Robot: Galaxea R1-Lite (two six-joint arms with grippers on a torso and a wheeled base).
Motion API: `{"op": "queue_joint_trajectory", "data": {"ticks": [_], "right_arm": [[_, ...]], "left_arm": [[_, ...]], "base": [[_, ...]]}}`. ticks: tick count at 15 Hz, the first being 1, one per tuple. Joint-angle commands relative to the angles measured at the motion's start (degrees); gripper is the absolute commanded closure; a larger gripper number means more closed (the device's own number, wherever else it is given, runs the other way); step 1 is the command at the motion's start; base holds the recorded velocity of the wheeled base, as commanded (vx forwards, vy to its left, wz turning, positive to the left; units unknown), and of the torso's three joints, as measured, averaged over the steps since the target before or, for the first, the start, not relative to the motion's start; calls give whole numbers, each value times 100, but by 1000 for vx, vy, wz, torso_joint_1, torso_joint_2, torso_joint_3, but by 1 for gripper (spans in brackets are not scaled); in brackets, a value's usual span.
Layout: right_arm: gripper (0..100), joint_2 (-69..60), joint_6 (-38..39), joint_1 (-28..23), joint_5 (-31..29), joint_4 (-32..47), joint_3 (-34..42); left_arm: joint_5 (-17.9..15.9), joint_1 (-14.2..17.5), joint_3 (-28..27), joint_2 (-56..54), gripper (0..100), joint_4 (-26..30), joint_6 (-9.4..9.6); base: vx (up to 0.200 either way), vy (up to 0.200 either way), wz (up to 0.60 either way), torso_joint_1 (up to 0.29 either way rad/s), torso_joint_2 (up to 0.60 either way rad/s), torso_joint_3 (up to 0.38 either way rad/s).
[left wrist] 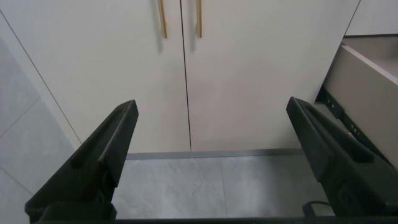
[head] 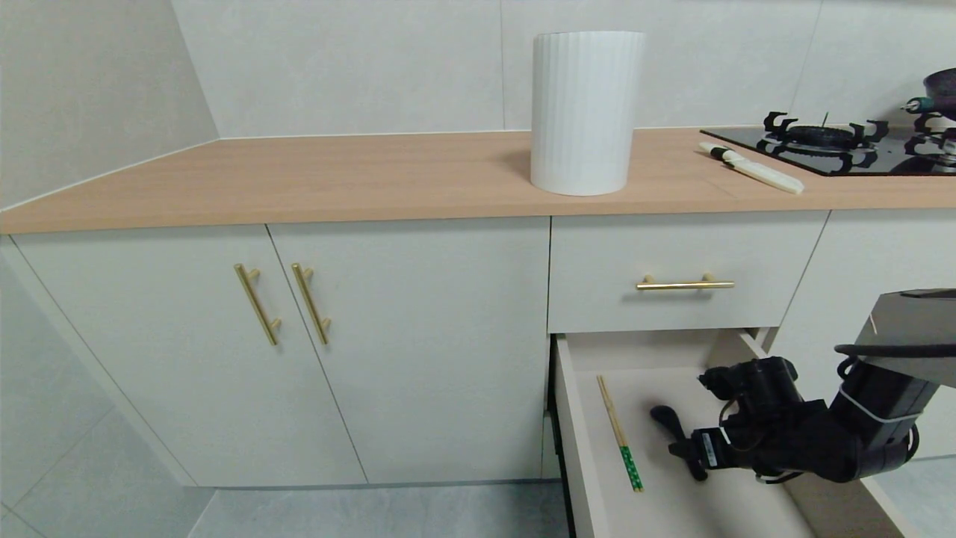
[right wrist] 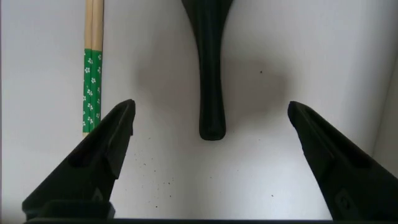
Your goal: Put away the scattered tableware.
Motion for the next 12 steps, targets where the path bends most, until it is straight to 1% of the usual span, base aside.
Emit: {"op": "queue_joint_trajectory", "data": {"ticks": [1, 2, 3, 5, 7, 9, 10, 12], "right_arm": [[0, -517, 6, 2, -26, 40, 131], [0, -737, 15, 20, -9, 66, 201], [0, -1387, 15, 90, 0, 259, 298], [0, -2872, 15, 204, 53, 1613, 149], [0, -3725, 15, 415, 53, 2632, -62], [0, -4138, 6, 705, 44, 3177, -150], [0, -4340, -12, 899, 9, 3441, -159], [0, -4410, -20, 995, -26, 3538, -150]], "left_arm": [[-2, 2, 1, 0, 0, 2, -1], [-2, 2, 1, 9, 0, 2, -1], [-2, 2, 1, 9, 0, 2, -1], [-2, 2, 1, 0, 0, 2, -1], [-2, 2, 1, 9, 0, 2, -1], [-2, 2, 1, 0, 0, 2, -1], [-10, 2, 1, 0, 0, 11, 87], [-10, 2, 1, 9, 0, 2, 8]], "base": [[0, 0, 0, 0, 0, 0], [0, 0, 0, 0, 0, 0], [0, 0, 0, 0, 0, 0], [0, 0, 0, 0, 0, 0], [0, 0, 0, 0, 0, 0], [0, 0, 0, 0, 0, 0], [0, 0, 0, 0, 0, 0], [0, 0, 0, 0, 0, 0]]}}
